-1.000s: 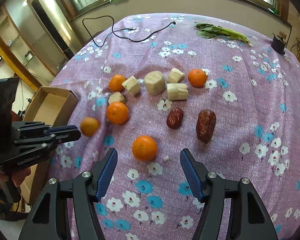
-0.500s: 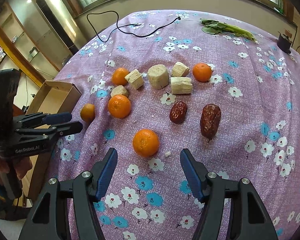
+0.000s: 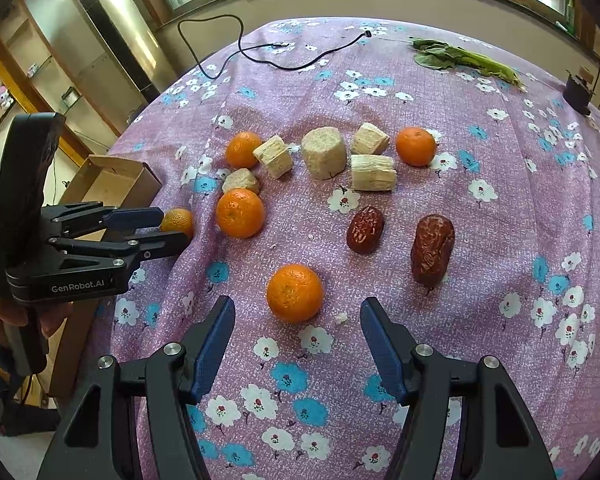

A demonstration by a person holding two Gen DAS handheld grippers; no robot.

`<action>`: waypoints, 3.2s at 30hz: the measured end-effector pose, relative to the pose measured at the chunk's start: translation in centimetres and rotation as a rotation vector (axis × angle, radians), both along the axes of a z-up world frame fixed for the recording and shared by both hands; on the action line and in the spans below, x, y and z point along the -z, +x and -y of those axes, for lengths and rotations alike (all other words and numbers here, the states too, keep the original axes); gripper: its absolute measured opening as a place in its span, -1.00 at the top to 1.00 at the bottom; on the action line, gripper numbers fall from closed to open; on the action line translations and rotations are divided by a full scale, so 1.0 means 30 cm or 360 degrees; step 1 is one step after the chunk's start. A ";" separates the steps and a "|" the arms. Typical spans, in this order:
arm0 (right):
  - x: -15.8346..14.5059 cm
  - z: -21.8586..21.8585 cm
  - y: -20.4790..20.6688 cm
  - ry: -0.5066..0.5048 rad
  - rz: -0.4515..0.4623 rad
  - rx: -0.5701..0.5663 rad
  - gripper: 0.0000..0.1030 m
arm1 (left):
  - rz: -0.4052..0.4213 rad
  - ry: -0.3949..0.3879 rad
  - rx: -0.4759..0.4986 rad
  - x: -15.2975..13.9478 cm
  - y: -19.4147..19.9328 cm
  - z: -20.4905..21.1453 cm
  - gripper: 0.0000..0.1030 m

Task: Organize fruits
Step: 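Reach the left gripper to an orange on the cloth and grasp it, then carry the orange into the box and open the left gripper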

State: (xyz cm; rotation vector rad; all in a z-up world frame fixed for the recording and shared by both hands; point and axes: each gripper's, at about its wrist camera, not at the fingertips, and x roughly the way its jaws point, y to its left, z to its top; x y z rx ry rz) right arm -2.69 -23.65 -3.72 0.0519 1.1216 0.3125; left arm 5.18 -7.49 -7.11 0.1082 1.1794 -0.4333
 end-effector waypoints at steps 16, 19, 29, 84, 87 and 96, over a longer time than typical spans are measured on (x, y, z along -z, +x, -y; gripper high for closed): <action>0.051 -0.031 0.031 -0.0071 -0.0017 -0.0016 0.04 | -0.0012 0.0083 -0.0017 0.021 0.010 0.026 -0.01; 0.060 -0.038 0.030 -0.0065 -0.0023 -0.0042 0.25 | -0.0013 0.0083 -0.0020 0.023 0.012 0.032 -0.01; 0.044 -0.014 0.015 0.0010 -0.0033 -0.0006 0.32 | -0.0010 0.0043 -0.0019 0.018 0.015 0.035 0.40; 0.056 -0.805 0.253 0.0039 -0.0045 -0.0589 0.27 | 0.0055 0.0085 -0.0773 -0.029 0.042 -0.628 -0.26; 0.035 -0.784 0.237 0.0053 -0.0017 -0.0568 0.22 | 0.0052 0.0079 -0.0786 -0.036 0.033 -0.634 -0.29; -0.099 -0.595 0.151 0.0125 0.0112 -0.0431 -0.04 | 0.0120 0.0051 -0.0792 -0.132 -0.041 -0.570 -0.53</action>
